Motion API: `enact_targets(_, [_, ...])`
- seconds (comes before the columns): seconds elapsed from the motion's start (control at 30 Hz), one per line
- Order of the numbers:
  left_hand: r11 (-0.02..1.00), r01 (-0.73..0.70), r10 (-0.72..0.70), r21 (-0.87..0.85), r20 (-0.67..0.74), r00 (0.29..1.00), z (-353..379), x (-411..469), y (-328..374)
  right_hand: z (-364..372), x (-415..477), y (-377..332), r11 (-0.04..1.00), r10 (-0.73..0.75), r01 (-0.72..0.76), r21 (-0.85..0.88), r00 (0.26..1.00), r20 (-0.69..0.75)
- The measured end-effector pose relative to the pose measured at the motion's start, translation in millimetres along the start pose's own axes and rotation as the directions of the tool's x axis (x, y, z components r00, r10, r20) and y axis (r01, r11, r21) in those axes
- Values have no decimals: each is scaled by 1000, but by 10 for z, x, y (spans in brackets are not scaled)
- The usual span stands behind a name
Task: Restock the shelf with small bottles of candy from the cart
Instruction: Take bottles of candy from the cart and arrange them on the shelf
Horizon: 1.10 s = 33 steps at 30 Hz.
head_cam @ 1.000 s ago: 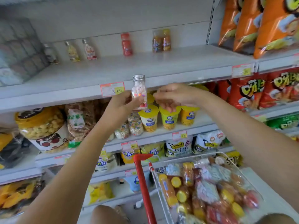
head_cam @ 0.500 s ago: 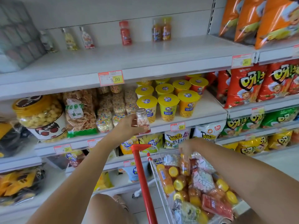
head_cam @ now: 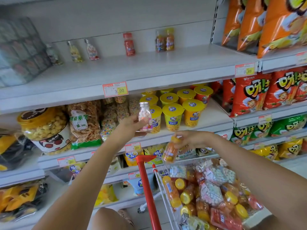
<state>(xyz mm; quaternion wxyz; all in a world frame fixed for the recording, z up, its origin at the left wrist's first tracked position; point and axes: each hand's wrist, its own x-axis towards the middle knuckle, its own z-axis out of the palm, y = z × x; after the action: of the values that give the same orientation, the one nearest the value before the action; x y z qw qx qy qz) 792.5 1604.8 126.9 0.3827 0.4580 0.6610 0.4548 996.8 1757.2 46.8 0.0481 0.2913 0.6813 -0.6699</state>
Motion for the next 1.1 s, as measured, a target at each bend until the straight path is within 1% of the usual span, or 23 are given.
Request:
enact_targets(0.03, [999,-31,30,-31,-20,999,-28,-13,106,-3,-57,-188,989,-82,80,120,997,9])
enact_targets(0.07, [995,-79,77,-65,-44,996,-54,-28,224,-7,-137,-395,968,-173,169,187,985,6])
enact_targets(0.1, [986,-136,130,-97,-71,989,-80,-43,354,-12,-232,-604,939,-270,260,226,963,12])
enact_targets(0.17, [956,-243,225,-162,-126,966,-111,-73,636,-18,-455,-1007,863,-448,420,280,893,41])
enact_targets(0.23, [914,-334,298,-232,-174,938,-159,-57,903,-48,-693,-1385,793,-558,530,301,830,7])
enact_targets(0.3, [895,-387,347,-223,-199,917,-249,32,1126,-114,-896,-1743,737,-622,629,248,774,-115])
enact_targets(0.33, [902,-392,355,-182,-203,912,-304,116,1217,-190,-959,-1907,718,-642,671,186,741,-194])
enact_targets(0.4, [927,-362,336,-97,-215,917,-424,324,1374,-385,-999,-2213,715,-647,699,27,675,-355])
enact_targets(0.47, [958,-285,279,1,-219,935,-509,561,1499,-648,-883,-2452,748,-614,650,-134,601,-512])
enact_targets(0.53, [973,-209,225,96,-201,953,-566,812,1563,-962,-663,-2609,814,-543,522,-256,526,-655])
enact_targets(0.57, [976,-176,199,132,-193,961,-585,930,1576,-1112,-544,-2659,844,-517,432,-317,504,-692])
enact_targets(0.6, [975,-146,176,169,-184,967,-611,1047,1571,-1254,-423,-2689,864,-501,335,-375,507,-702])
enact_targets(0.63, [970,-118,156,212,-173,973,-633,1153,1564,-1387,-307,-2700,869,-492,240,-433,525,-694])
enact_targets(0.7, [956,-79,125,282,-150,981,-675,1336,1548,-1598,-95,-2700,841,-481,103,-531,589,-649])
enact_targets(0.77, [953,-65,110,297,-135,985,-715,1488,1542,-1759,88,-2705,826,-468,69,-559,637,-613])
enact_targets(0.87, [955,-47,82,292,-108,991,-784,1726,1555,-1956,280,-2727,839,-454,93,-536,662,-596])
enact_targets(0.97, [961,-18,53,276,-121,991,-861,1978,1552,-2087,391,-2707,836,-428,88,-541,723,-543])
enact_targets(1.0, [964,-18,53,264,-128,990,-884,2055,1548,-2115,417,-2685,840,-406,61,-539,730,-550])
enact_targets(1.03, [968,-25,59,251,-127,990,-900,2123,1540,-2172,454,-2655,844,-384,22,-536,722,-576])
enact_targets(1.1, [973,-59,86,223,-111,990,-912,2246,1516,-2322,536,-2602,853,-339,-83,-515,662,-668])
